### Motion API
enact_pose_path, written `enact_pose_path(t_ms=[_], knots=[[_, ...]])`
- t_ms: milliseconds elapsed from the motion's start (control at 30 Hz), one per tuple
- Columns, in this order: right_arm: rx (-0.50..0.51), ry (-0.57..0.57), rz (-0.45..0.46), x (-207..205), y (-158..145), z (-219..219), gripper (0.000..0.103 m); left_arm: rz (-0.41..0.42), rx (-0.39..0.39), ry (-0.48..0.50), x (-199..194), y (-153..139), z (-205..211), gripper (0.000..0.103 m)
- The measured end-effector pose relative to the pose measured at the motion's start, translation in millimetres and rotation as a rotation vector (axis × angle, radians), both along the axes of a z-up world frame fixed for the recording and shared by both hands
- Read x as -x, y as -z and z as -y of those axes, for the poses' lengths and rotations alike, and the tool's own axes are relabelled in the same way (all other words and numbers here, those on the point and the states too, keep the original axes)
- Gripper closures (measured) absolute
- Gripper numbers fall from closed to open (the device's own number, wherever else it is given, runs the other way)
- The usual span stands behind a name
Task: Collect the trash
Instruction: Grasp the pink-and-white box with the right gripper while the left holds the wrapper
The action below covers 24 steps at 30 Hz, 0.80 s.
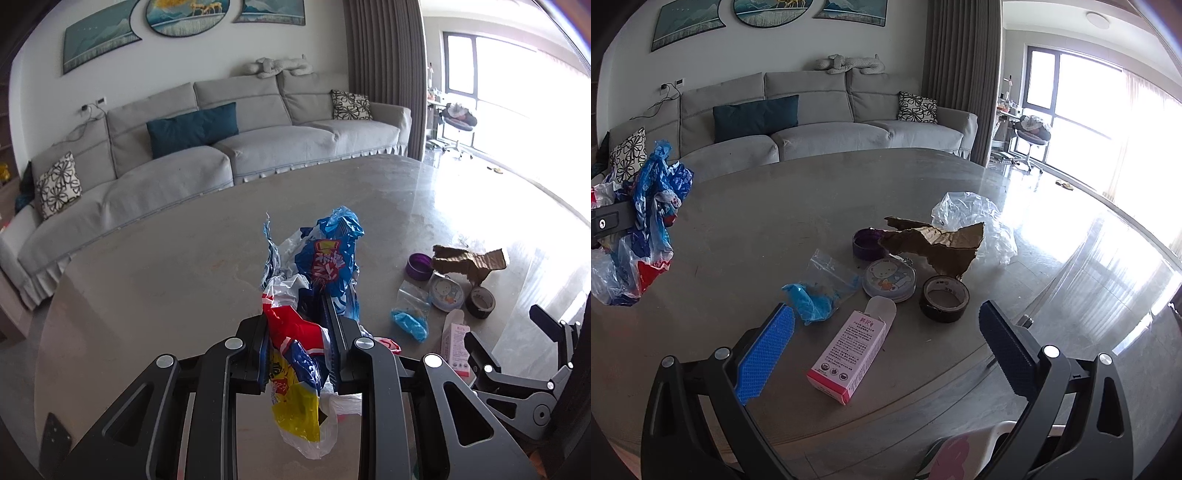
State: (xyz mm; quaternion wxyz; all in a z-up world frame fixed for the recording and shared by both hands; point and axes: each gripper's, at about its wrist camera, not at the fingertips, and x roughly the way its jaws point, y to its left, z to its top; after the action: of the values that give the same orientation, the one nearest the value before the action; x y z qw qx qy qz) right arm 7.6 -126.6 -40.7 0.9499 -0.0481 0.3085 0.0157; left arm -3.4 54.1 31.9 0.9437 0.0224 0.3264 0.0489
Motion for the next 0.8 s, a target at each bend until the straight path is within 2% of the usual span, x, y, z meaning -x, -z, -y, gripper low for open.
enact_pose_path(t_ms=[433,600,700,800], knots=[[0.019,0.065,-0.024,-13.8,45.3,-11.7,0.003,-0.027,0.017,-0.007,-4.2,16.6,-17.8,0.078],[-0.021,0.068,-0.085,-20.2,61.9,-8.9,0.003,-0.027,0.032,0.0,-3.3,16.9,-21.4,0.078],[-0.074,0.073,-0.078,-18.0,63.4,-3.8,0.003,-0.027,0.03,0.0,-3.3,17.4,-22.7,0.078],[-0.068,0.047,-0.058,-14.0,62.4,-6.7,0.012,-0.03,0.029,0.0,-3.6,18.0,-22.2,0.078]])
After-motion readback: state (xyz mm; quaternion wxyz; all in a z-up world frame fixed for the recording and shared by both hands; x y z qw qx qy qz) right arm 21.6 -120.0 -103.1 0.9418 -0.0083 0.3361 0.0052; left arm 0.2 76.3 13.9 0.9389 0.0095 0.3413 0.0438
